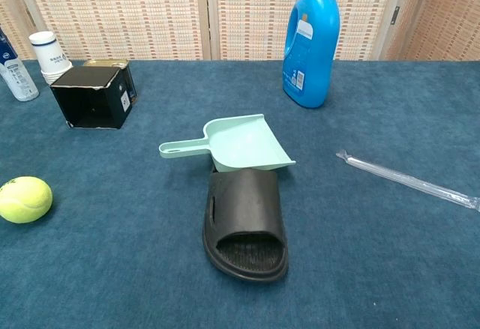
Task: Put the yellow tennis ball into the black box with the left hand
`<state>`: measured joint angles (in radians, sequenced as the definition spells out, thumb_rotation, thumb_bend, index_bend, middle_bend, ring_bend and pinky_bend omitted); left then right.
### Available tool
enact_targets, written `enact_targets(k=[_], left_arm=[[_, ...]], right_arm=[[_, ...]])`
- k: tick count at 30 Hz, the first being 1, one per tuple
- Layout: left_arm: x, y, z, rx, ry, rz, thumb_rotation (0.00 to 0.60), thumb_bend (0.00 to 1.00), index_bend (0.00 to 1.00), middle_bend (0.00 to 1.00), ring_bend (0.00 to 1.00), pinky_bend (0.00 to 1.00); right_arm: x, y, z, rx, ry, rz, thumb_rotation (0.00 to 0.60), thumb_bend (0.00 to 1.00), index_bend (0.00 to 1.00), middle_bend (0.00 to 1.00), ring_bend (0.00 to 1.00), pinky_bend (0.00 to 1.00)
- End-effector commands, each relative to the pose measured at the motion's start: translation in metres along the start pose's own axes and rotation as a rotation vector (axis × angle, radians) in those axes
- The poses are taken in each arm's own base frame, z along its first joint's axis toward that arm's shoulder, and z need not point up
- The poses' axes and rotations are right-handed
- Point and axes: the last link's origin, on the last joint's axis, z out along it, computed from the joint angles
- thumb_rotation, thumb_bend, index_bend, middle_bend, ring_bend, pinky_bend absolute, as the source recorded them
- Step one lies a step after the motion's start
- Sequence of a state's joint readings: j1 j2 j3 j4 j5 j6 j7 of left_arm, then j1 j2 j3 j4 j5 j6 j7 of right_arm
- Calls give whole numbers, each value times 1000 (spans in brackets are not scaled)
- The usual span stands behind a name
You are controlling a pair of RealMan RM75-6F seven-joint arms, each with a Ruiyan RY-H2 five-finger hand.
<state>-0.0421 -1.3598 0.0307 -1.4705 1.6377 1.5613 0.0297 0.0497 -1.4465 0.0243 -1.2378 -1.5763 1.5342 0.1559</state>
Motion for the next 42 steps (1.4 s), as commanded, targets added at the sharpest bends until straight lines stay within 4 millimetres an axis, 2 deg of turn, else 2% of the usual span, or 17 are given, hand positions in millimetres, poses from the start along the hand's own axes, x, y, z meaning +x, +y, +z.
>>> enact_targets(k=[1, 9, 22, 23, 25, 26, 27, 28, 30, 32, 33, 34, 35, 37, 39, 42], left_arm=[[1, 2, 0, -7, 6, 1, 405, 344, 0, 0, 0, 0], [6, 5, -4, -18, 19, -12, 403, 344, 0, 0, 0, 0], [7, 4, 6, -24, 30, 0, 406, 344, 0, 0, 2, 0], [8, 5, 7, -29, 43, -2, 405, 344, 19, 24, 66, 50], [11, 8, 12, -59, 105, -63, 356, 339, 236, 276, 373, 377], [12, 8, 13, -67, 132, -91, 305, 323, 514, 569, 646, 677], [12, 7, 12, -75, 155, -109, 264, 299, 755, 798, 831, 870], [11, 6, 12, -83, 175, -118, 255, 272, 912, 937, 944, 965], [8, 4, 12, -89, 173, -135, 269, 240, 999, 1000, 1000, 1000], [6, 2, 11, -84, 153, -143, 343, 230, 1000, 1000, 1000, 1000], [5, 1, 10, -80, 141, -147, 446, 238, 1000, 1000, 1000, 1000], [3, 0, 9, -73, 122, -148, 501, 257, 1000, 1000, 1000, 1000], [1, 0, 7, -69, 109, -145, 574, 326, 1000, 1000, 1000, 1000], [-2, -2, 2, -58, 80, -128, 600, 515, 1000, 1000, 1000, 1000], [-5, -4, -6, -52, 55, -119, 600, 617, 1000, 1000, 1000, 1000], [-19, -7, -22, -44, 29, -117, 600, 638, 1000, 1000, 1000, 1000]], right_arm=[[-1, -1, -1, 5, -9, -4, 600, 0, 0, 0, 0, 0], [0, 0, -3, 12, -10, 6, 600, 0, 0, 0, 0, 0], [-1, 0, 3, 10, -33, 2, 600, 0, 0, 0, 0, 0], [-1, 0, 3, 9, -34, 5, 600, 0, 0, 0, 0, 0], [-1, 1, 2, 11, -37, 9, 600, 0, 0, 0, 0, 0], [-1, 1, 2, 12, -37, 11, 600, 0, 0, 0, 0, 0], [0, 1, 2, 12, -36, 12, 600, 0, 0, 0, 0, 0], [0, 1, 2, 13, -37, 13, 600, 0, 0, 0, 0, 0], [-1, 1, 2, 14, -39, 12, 600, 0, 0, 0, 0, 0], [-1, 0, 2, 17, -44, 10, 600, 0, 0, 0, 0, 0], [-2, 0, 2, 18, -46, 10, 600, 0, 0, 0, 0, 0], [-2, 0, 2, 19, -48, 9, 600, 0, 0, 0, 0, 0], [-2, 0, 2, 20, -49, 9, 600, 0, 0, 0, 0, 0], [-2, 0, 2, 20, -48, 12, 600, 0, 0, 0, 0, 0], [-1, 0, 2, 20, -49, 14, 600, 0, 0, 0, 0, 0], [-1, 1, 2, 18, -49, 17, 600, 0, 0, 0, 0, 0]])
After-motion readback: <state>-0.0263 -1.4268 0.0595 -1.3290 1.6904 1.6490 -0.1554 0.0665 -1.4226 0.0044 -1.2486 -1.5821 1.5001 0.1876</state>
